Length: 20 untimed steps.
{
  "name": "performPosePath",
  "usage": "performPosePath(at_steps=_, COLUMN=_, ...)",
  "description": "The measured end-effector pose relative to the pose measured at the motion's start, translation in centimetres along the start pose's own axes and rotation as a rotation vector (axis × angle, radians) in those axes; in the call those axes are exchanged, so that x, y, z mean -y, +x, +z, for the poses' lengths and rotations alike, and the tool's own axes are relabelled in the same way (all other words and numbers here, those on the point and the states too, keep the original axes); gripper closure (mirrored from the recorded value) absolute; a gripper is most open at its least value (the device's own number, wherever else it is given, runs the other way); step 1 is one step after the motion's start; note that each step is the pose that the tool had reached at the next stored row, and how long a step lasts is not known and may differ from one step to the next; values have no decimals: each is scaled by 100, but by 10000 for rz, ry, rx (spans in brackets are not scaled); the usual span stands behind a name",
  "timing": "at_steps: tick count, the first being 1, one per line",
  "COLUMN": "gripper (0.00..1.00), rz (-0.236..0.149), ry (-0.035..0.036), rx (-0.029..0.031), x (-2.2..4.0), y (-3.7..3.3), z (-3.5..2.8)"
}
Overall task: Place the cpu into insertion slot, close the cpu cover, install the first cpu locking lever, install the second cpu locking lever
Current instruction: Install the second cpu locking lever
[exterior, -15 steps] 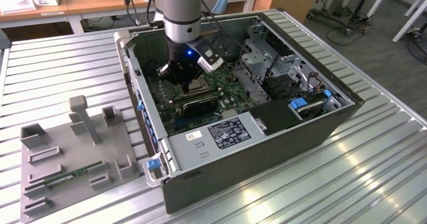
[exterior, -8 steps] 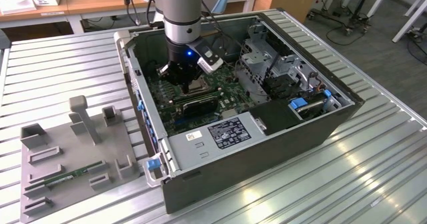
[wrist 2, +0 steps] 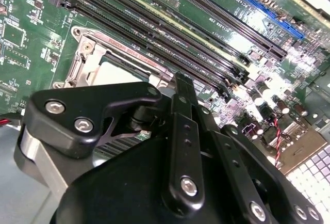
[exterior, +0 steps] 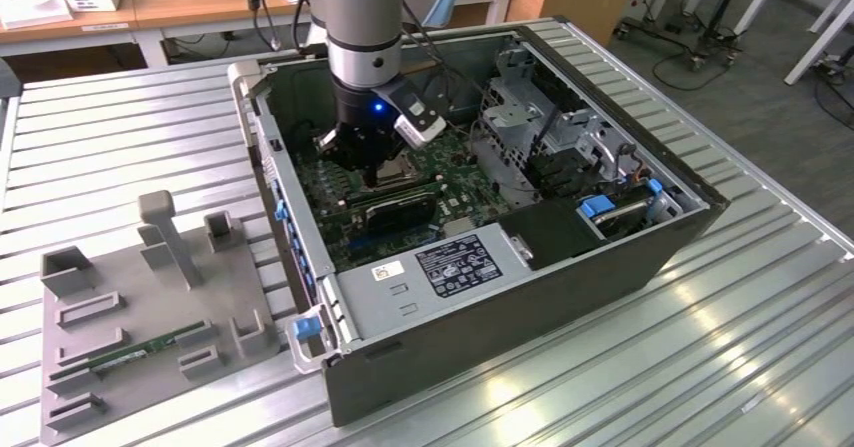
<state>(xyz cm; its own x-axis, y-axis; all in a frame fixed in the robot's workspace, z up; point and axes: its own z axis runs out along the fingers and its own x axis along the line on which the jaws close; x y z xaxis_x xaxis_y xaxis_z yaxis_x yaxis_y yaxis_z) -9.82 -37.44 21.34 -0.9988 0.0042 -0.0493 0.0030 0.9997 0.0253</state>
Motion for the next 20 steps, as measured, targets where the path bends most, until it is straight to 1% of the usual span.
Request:
performPosePath(at_steps=9, gripper=89, rz=0, ry=0, rx=-1, x=-6, y=5, z=39)
performPosePath(at_steps=14, gripper=89, rz=-1, ry=0, rx=-1, x=-6, y=5, z=42)
performPosePath(at_steps=20, gripper=89, rz=-1, ry=-3, rx=-1, x=-9, y=16, z=68)
